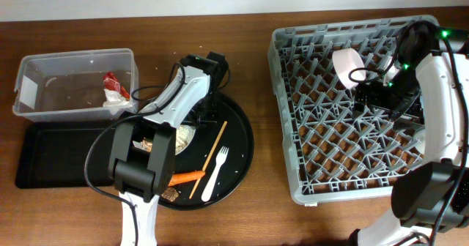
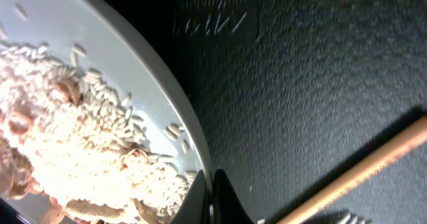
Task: Sort waste into correct bins and load items into the dishwasher rack
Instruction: 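Grasp the rim of the white rice bowl with the left gripper, then tip the bowl over the black tray to dump rice and shells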
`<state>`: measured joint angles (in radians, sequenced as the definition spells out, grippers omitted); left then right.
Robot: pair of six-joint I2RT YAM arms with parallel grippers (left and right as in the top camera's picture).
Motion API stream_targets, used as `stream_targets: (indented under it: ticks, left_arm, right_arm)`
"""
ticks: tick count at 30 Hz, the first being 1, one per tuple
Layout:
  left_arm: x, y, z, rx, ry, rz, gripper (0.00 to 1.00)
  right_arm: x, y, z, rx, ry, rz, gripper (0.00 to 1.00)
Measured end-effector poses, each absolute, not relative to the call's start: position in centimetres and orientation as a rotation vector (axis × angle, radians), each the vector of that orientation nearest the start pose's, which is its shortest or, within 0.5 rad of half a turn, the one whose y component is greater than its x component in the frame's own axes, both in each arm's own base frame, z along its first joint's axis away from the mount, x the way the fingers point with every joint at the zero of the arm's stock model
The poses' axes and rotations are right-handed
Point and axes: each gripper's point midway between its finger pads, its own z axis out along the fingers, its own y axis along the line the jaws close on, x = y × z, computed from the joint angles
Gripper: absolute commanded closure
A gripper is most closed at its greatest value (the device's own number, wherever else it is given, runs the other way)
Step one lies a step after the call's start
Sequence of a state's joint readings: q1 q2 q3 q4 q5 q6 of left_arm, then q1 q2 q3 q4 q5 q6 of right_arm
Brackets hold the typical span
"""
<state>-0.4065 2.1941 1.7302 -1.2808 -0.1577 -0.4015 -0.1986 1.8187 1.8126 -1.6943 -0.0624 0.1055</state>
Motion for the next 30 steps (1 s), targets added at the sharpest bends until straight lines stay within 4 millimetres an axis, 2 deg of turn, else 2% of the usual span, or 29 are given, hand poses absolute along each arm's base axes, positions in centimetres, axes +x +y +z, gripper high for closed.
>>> stream_targets:
  ticks: [8, 16, 23, 28, 30]
  left_arm:
    - [34.7, -12.0, 4.4, 0.011, 3.255, 0.38, 1.0]
    - [34.0, -11.6, 8.5, -0.019, 3.206, 0.348, 1.0]
    - [33.3, -10.5, 9.3, -0.031, 3.215, 0.412, 1.0]
    - [33.5, -8.2, 11.1, -0.127, 3.193, 0.382, 1.0]
    - [33.8, -7.2, 11.2, -0.152, 3.198, 0.379, 1.0]
  right_arm:
    - [29.5, -4.8, 18.4, 0.501, 3.228, 0.112, 0.01]
    - [29.5, -4.8, 18.4, 0.502, 3.227, 0.112, 0.01]
    - [29.5, -4.8, 18.4, 0.501, 3.228, 0.112, 0.01]
    - [29.5, -4.8, 18.4, 0.501, 3.228, 0.112, 0.01]
    - [29.5, -4.8, 18.4, 0.501, 3.228, 0.112, 0.01]
